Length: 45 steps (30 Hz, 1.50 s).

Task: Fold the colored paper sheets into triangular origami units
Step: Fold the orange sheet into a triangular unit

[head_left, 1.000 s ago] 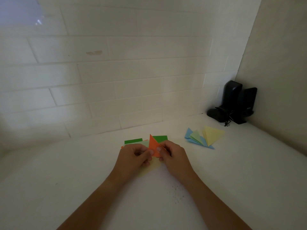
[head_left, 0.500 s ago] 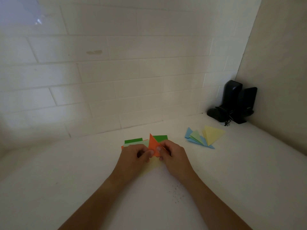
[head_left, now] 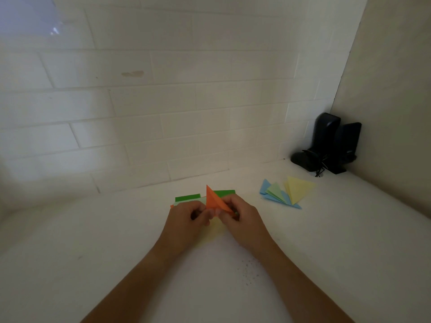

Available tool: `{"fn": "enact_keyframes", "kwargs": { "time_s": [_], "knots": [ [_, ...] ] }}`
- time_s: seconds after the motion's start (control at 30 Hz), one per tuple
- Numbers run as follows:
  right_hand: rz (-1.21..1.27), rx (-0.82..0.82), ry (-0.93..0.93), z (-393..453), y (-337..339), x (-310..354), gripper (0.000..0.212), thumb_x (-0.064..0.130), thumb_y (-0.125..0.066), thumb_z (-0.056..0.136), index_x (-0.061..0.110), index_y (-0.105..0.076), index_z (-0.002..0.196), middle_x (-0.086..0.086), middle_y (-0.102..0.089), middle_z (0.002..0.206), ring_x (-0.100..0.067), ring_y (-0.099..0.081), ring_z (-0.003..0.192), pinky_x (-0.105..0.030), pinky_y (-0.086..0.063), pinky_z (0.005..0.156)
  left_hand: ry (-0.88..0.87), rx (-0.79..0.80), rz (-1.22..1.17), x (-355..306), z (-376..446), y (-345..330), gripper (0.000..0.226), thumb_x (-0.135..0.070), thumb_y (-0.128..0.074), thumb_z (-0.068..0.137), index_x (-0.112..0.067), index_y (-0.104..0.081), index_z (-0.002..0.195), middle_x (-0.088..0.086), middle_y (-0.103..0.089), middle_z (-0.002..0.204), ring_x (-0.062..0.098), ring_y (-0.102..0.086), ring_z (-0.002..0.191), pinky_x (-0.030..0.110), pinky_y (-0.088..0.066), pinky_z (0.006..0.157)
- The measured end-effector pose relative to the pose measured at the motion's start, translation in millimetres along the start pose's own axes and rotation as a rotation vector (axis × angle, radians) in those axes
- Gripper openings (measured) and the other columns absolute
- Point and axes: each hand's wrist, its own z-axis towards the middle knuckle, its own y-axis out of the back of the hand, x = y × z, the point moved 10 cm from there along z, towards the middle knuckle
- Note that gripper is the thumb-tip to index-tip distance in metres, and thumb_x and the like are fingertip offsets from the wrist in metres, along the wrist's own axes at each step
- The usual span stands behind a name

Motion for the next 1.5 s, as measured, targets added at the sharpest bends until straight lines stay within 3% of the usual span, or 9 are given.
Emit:
{"fn": "enact_keyframes", "kwargs": {
  "time_s": [0.1, 0.2, 0.27, 0.4, 0.53, 0.67, 0.93, 1.23, 1.5],
  "knots": [
    [0.064, -0.001, -0.027, -3, 1, 1, 0.017, 0.034, -0.057, 0.102, 0.02, -0.065, 0.103, 0.009, -0.066, 0.084, 0.002, -0.058, 0.07, -0.013, -0.043, 0.065, 0.017, -0.008, -0.006, 2, 1, 1, 0.024, -0.024, -0.074, 0.094, -0.017, -0.074, 0.071, -0.007, -0.072, 0.066, -0.001, -0.05, 0.05, 0.012, -0.038, 0.055],
    [0.153, -0.029, -0.105, -3, 3, -8, 0.057, 0.057, -0.027, 0.101, 0.02, -0.071, 0.104, -0.002, -0.071, 0.083, -0.006, -0.061, 0.071, -0.023, -0.046, 0.067, 0.025, -0.006, 0.0, 2, 1, 1, 0.025, -0.025, -0.074, 0.093, -0.018, -0.072, 0.069, -0.009, -0.071, 0.066, -0.001, -0.049, 0.05, 0.013, -0.038, 0.056],
    [0.216, -0.054, -0.145, -2, 4, -14, 0.067, 0.057, -0.019, 0.105, 0.02, -0.075, 0.107, -0.002, -0.073, 0.083, -0.009, -0.064, 0.072, -0.021, -0.047, 0.066, 0.018, 0.0, -0.002, 1, 1, 1, 0.025, -0.025, -0.075, 0.092, -0.019, -0.072, 0.069, -0.009, -0.071, 0.066, -0.001, -0.05, 0.051, 0.014, -0.039, 0.057],
    [0.079, -0.076, -0.11, -1, 9, -11, 0.038, 0.03, -0.043, 0.11, 0.011, -0.069, 0.088, 0.001, -0.069, 0.074, -0.004, -0.061, 0.065, -0.017, -0.045, 0.064, -0.02, 0.007, 0.013, -1, 1, 1, 0.023, -0.018, -0.074, 0.092, -0.02, -0.072, 0.069, -0.012, -0.071, 0.066, 0.0, -0.055, 0.055, 0.013, -0.04, 0.058],
    [0.001, -0.043, -0.027, 0, 6, -7, 0.021, 0.024, -0.059, 0.104, 0.014, -0.067, 0.088, 0.005, -0.069, 0.076, -0.005, -0.062, 0.067, -0.016, -0.049, 0.065, -0.057, -0.002, 0.043, -4, -1, 3, 0.029, -0.011, -0.07, 0.093, -0.022, -0.072, 0.066, -0.013, -0.068, 0.062, 0.003, -0.056, 0.057, 0.013, -0.041, 0.059],
    [0.0, -0.032, -0.017, 0, 5, -6, 0.02, 0.023, -0.062, 0.102, 0.016, -0.065, 0.084, 0.01, -0.067, 0.071, -0.003, -0.061, 0.065, -0.015, -0.047, 0.063, -0.041, 0.004, 0.013, -7, -2, 3, 0.027, -0.014, -0.07, 0.093, -0.02, -0.073, 0.068, -0.021, -0.066, 0.058, -0.001, -0.056, 0.054, 0.011, -0.039, 0.058],
    [-0.003, -0.073, -0.02, 0, 8, -8, 0.019, 0.022, -0.065, 0.1, 0.016, -0.065, 0.082, 0.009, -0.067, 0.069, -0.002, -0.059, 0.063, -0.014, -0.044, 0.062, 0.003, 0.023, -0.125, -5, -4, 1, 0.027, -0.017, -0.071, 0.095, -0.015, -0.074, 0.069, 0.001, -0.068, 0.059, 0.002, -0.049, 0.048, 0.015, -0.039, 0.053],
    [-0.008, -0.111, -0.055, 1, 13, -10, 0.019, 0.024, -0.067, 0.098, 0.015, -0.065, 0.081, 0.013, -0.064, 0.064, 0.001, -0.057, 0.06, -0.011, -0.042, 0.06, -0.023, 0.017, -0.199, -13, -6, 3, 0.028, -0.011, -0.065, 0.099, -0.011, -0.078, 0.075, -0.007, -0.071, 0.061, 0.003, -0.058, 0.051, 0.013, -0.044, 0.06],
    [-0.035, -0.07, -0.024, 3, 7, -13, 0.025, 0.031, -0.069, 0.097, 0.012, -0.064, 0.081, -0.008, -0.063, 0.072, -0.012, -0.052, 0.064, -0.024, -0.041, 0.059, -0.037, 0.027, -0.137, -14, -7, 1, 0.02, -0.016, -0.073, 0.095, -0.013, -0.079, 0.076, -0.007, -0.071, 0.06, 0.001, -0.061, 0.052, 0.009, -0.042, 0.06]
  ]
}}
